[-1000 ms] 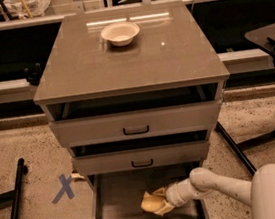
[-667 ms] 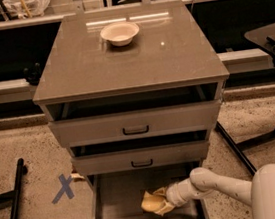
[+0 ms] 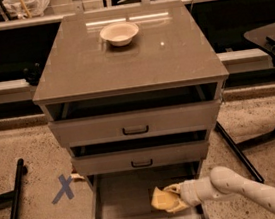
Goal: Pick sponge from bottom drawer and place on counter
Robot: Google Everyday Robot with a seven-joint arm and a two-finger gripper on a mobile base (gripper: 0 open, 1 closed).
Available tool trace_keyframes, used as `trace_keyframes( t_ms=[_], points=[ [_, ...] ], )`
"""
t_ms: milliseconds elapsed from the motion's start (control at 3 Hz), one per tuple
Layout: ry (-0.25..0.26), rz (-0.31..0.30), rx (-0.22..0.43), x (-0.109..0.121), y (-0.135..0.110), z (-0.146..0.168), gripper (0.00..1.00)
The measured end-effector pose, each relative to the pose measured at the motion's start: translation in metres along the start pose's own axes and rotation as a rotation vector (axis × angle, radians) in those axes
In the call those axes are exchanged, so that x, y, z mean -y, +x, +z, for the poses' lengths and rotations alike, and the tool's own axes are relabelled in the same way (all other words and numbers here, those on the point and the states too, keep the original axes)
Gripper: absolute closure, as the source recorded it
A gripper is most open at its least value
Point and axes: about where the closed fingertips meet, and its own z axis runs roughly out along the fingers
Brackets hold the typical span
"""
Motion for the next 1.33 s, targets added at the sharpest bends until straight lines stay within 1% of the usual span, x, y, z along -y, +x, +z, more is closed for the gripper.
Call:
trace_keyframes(
  t_ms=[333, 667, 1000, 1333],
  points=[
    [0.05, -0.074, 0.017, -0.004, -0.029, -0.06, 1.0],
    [0.05, -0.074, 0.017, -0.004, -0.029, -0.06, 1.0],
    [0.075, -0.122, 0.01, 0.002, -0.047, -0.077, 1.0],
    [0.123, -0.257, 0.012, 0.009, -0.11, -0.132, 1.0]
  ],
)
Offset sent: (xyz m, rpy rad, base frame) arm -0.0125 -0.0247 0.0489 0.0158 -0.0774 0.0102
